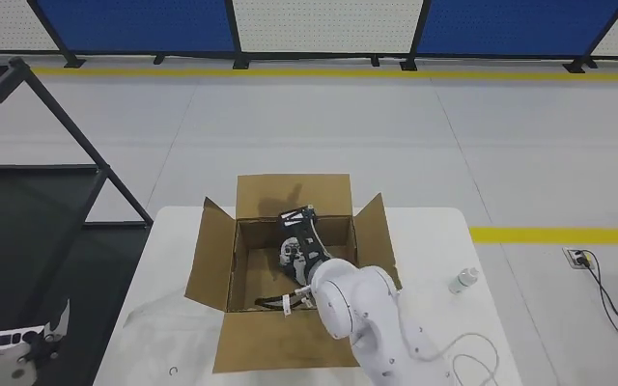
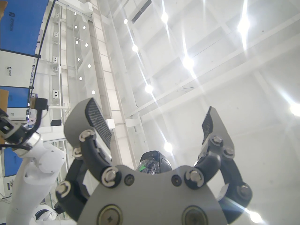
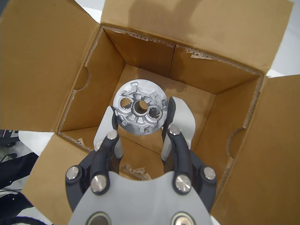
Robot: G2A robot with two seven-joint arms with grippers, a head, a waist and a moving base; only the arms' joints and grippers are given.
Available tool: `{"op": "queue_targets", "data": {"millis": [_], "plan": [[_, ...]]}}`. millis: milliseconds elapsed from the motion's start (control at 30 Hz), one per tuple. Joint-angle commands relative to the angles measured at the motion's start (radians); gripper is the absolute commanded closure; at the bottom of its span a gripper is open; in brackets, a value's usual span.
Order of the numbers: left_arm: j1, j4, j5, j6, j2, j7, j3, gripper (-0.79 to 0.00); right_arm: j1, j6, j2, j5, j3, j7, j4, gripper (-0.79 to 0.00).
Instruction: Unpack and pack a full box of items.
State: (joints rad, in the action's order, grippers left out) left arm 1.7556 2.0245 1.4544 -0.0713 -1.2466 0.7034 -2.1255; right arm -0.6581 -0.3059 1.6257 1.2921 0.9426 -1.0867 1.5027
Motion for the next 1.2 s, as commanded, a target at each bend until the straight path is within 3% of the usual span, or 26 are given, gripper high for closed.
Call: {"op": "queue_targets", "data": {"millis": [0,400,800,833,867,900,1000,1033,1067,1167], "plan": [[0.0,0.001,0.004,0.001,-0.002,0.0,-0.002,-0.785,0.027,-0.028,0.009,0.004,-0.014,0.017,-0.09,0.0],[-0.007,0.005,0.007,0.017,-0.011,0.001,-0.004,-0.785,0.158,-0.188,0.076,-0.057,-0.069,0.135,-0.445,0.0],[-0.012,-0.011,0.014,0.022,-0.019,0.005,-0.018,-0.785,0.262,-0.181,0.132,-0.183,-0.063,0.253,-0.728,0.0],[-0.012,-0.01,0.012,0.022,-0.019,0.005,-0.019,-0.785,0.269,-0.179,0.137,-0.191,-0.064,0.26,-0.746,-0.037],[-0.012,-0.01,0.012,0.023,-0.02,0.005,-0.02,-0.785,0.276,-0.177,0.141,-0.199,-0.064,0.268,-0.761,-0.2],[-0.013,-0.01,0.011,0.023,-0.021,0.005,-0.02,-0.785,0.281,-0.176,0.145,-0.205,-0.065,0.274,-0.776,-0.274],[-0.013,-0.01,0.008,0.025,-0.023,0.005,-0.021,-0.785,0.296,-0.173,0.155,-0.219,-0.065,0.291,-0.81,-0.379],[-0.013,-0.009,0.006,0.027,-0.023,0.006,-0.021,-0.785,0.3,-0.174,0.158,-0.223,-0.064,0.295,-0.818,-0.671],[-0.014,-0.009,0.005,0.027,-0.024,0.007,-0.021,-0.785,0.303,-0.175,0.161,-0.225,-0.064,0.298,-0.824,-0.767],[-0.015,-0.009,0.001,0.028,-0.026,0.008,-0.019,-0.785,0.308,-0.177,0.165,-0.228,-0.06,0.305,-0.832,-0.785]]}}
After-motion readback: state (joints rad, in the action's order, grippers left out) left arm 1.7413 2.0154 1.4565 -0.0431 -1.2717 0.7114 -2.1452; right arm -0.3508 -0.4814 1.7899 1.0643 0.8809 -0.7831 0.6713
